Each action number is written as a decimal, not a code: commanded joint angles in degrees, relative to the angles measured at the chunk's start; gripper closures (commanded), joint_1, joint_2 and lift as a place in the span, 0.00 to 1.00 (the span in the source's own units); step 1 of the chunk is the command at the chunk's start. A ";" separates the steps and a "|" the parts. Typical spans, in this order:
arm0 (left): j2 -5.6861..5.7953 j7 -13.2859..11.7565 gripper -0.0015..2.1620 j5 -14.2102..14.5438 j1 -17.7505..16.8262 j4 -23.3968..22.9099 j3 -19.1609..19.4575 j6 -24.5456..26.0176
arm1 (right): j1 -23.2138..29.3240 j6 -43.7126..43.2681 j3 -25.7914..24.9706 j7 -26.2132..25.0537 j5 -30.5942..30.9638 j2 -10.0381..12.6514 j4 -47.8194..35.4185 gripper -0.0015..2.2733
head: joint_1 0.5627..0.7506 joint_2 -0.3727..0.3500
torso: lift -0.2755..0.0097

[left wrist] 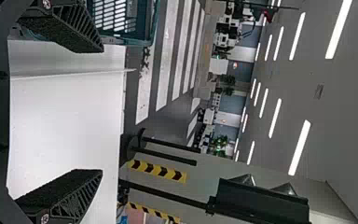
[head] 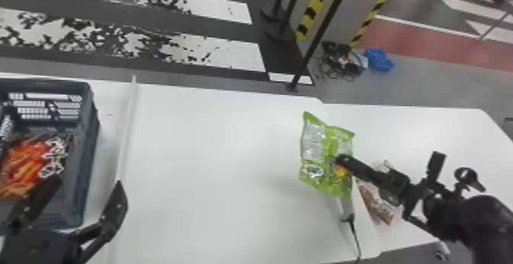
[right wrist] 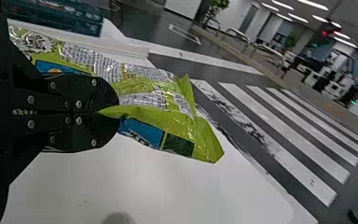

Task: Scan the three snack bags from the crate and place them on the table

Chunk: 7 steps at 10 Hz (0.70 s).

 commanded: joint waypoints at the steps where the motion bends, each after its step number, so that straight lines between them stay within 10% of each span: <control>1: 0.10 -0.09 0.03 0.00 -0.44 0.81 -0.10 0.01 | -6.16 -3.51 -2.87 -5.04 -0.96 -2.76 11.88 0.98 | 0.70 0.03 | 0.84; 5: 0.53 0.00 0.03 0.09 -1.23 1.17 0.34 0.19 | -14.07 -12.30 -6.12 -17.87 -1.14 -4.43 23.57 0.98 | 0.70 0.03 | 0.84; 7: 0.53 0.08 0.03 0.09 -1.41 1.25 0.52 0.36 | -14.42 -25.84 -5.77 -29.47 -0.78 -1.62 24.89 0.98 | 0.70 0.03 | 0.84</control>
